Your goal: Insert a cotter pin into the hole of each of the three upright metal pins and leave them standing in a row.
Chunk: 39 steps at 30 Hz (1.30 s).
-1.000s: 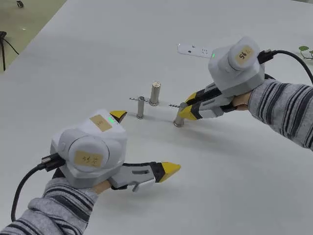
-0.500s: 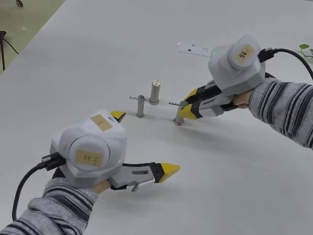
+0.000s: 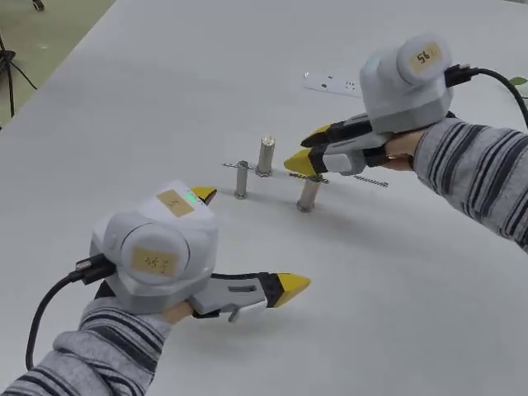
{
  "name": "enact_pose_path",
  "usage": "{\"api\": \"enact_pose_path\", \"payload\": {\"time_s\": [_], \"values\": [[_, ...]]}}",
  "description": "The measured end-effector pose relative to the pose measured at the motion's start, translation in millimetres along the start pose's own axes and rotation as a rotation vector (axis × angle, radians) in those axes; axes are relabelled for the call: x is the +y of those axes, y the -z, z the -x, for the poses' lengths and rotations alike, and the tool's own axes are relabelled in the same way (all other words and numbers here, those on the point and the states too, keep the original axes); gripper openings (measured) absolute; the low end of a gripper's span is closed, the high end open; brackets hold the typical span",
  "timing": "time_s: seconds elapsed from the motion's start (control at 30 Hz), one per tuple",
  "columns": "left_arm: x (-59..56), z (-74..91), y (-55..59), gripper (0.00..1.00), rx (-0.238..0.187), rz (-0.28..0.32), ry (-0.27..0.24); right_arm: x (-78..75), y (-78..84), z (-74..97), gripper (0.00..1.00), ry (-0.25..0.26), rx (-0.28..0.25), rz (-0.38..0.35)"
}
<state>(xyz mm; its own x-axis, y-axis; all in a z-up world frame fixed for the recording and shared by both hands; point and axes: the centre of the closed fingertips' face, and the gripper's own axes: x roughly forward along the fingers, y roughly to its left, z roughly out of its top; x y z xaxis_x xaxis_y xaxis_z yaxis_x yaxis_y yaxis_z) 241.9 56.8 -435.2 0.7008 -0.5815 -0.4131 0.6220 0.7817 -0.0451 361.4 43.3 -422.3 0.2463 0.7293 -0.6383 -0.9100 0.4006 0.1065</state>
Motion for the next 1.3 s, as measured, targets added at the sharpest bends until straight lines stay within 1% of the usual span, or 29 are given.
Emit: {"api": "enact_pose_path", "payload": {"time_s": [0.1,0.13,0.2,0.27,0.37,0.43,0.47,0.5,0.63,0.73,0.87,0.93,1.07,1.1,1.27,1.3], "values": [[0.2,0.1,-0.5,0.95,-0.001,0.005,-0.001,-4.5,-3.8,-7.6,0.26,0.017,-0.015,-0.015],[0.1,0.2,-0.9,0.96,-0.002,0.005,-0.001,-2.1,-5.1,-8.8,0.24,0.016,-0.022,-0.012],[0.4,0.4,-1.5,0.96,-0.004,0.006,-0.002,-3.0,-8.5,-14.4,0.22,0.012,-0.040,-0.021],[0.8,0.5,-1.5,0.96,-0.005,0.011,-0.001,-0.1,-10.1,-19.8,0.21,0.006,-0.043,-0.030],[1.2,0.3,-2.3,0.96,-0.011,0.021,0.000,-2.7,-12.7,-30.0,0.21,0.006,-0.044,-0.038],[1.3,-0.4,-1.5,0.96,-0.009,0.023,0.001,-1.5,-14.0,-35.2,0.20,-0.001,-0.053,-0.065],[1.6,-0.8,-0.5,0.96,-0.005,0.021,-0.001,-0.6,-13.7,-37.7,0.19,-0.003,-0.056,-0.085],[1.9,-1.4,0.3,0.96,-0.001,0.017,-0.001,-0.3,-11.9,-41.4,0.18,-0.002,-0.053,-0.090],[2.9,-1.9,-0.9,0.96,-0.010,0.028,-0.002,-0.7,-7.7,-49.7,0.15,0.012,-0.042,-0.087],[3.6,-1.5,-3.2,0.96,-0.024,0.033,-0.002,-3.3,-10.0,-53.3,0.14,0.023,-0.054,-0.112],[2.1,-2.1,-3.3,0.97,-0.024,0.030,0.005,-5.6,-10.8,-54.7,0.11,0.037,-0.057,-0.105],[2.0,-2.5,-2.7,0.97,-0.021,0.025,0.004,-5.2,-10.9,-55.0,0.11,0.040,-0.061,-0.126],[2.0,-3.4,-1.3,0.97,-0.014,0.025,0.004,-5.2,-11.1,-54.9,0.10,0.053,-0.060,-0.105],[1.9,-3.5,-1.3,0.97,-0.014,0.023,0.004,-6.0,-11.6,-54.8,0.10,0.061,-0.057,-0.085],[0.2,-3.8,-1.1,0.97,-0.010,0.016,0.009,-11.4,-12.7,-51.9,0.08,0.076,-0.052,-0.096],[-0.1,-3.8,-1.7,0.97,-0.012,0.016,0.010,-12.8,-11.6,-50.7,0.08,0.084,-0.047,-0.086]]}}
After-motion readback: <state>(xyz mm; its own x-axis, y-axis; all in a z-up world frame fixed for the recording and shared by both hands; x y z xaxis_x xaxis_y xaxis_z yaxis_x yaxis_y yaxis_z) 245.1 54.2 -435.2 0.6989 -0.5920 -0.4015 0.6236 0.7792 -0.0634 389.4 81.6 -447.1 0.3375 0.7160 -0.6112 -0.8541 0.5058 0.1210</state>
